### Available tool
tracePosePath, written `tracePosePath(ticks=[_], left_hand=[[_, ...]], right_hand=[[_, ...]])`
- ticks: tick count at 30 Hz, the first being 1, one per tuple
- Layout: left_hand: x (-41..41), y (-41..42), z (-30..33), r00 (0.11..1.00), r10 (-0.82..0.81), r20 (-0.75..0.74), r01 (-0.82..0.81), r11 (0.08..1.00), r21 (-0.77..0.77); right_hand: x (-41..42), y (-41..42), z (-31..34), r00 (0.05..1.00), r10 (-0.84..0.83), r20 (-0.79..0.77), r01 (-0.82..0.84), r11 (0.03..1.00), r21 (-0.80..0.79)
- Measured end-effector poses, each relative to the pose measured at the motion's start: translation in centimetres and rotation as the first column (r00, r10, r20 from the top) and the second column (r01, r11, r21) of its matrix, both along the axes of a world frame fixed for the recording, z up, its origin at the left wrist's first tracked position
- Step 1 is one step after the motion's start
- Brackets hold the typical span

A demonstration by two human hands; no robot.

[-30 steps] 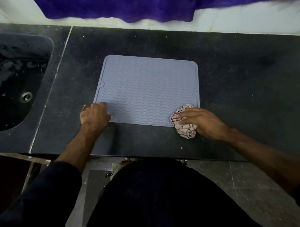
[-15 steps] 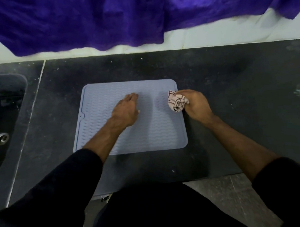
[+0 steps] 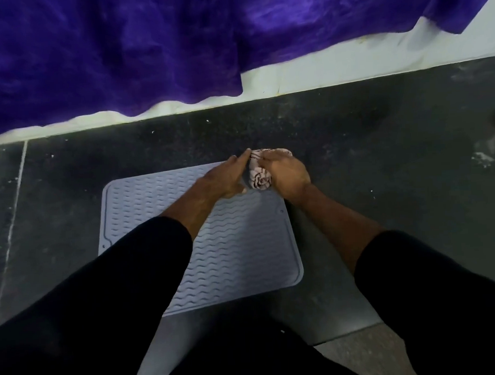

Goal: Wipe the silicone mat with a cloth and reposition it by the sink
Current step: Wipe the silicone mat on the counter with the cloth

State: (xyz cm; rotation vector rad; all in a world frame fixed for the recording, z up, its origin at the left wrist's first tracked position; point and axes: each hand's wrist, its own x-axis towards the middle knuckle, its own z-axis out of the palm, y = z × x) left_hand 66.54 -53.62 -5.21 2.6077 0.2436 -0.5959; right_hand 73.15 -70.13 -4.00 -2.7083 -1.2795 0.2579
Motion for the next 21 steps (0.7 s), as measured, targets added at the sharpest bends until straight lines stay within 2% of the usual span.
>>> tracePosePath(ticks=[5,10,15,21], left_hand=[[-0.1,0.7,-0.9,0.998,-0.042,0.047,0.040,0.998,0.052],[-0.1,0.3,-0.6,0.999,0.001,-0.037,0.002,0.996,0.092],[-0.2,-0.2,-0.1,0.994,-0.106,-0.034,0.110,0.982,0.156],[-0.1,-0.6,0.2,0.990,-0.118,-0.073,0.130,0.974,0.184]], right_hand=[[-0.2,-0.3,-1.1,1.000,-0.010,0.021,0.010,0.999,0.032],[-1.4,-0.5,-0.9,0.998,-0.036,0.051,0.039,0.997,-0.065],[-4.8,-3.9,-1.1,0.999,-0.043,0.021,0.044,0.998,-0.051],[-4.0,-2.6,-0.7,0.998,-0.065,0.012,0.065,0.998,0.001]])
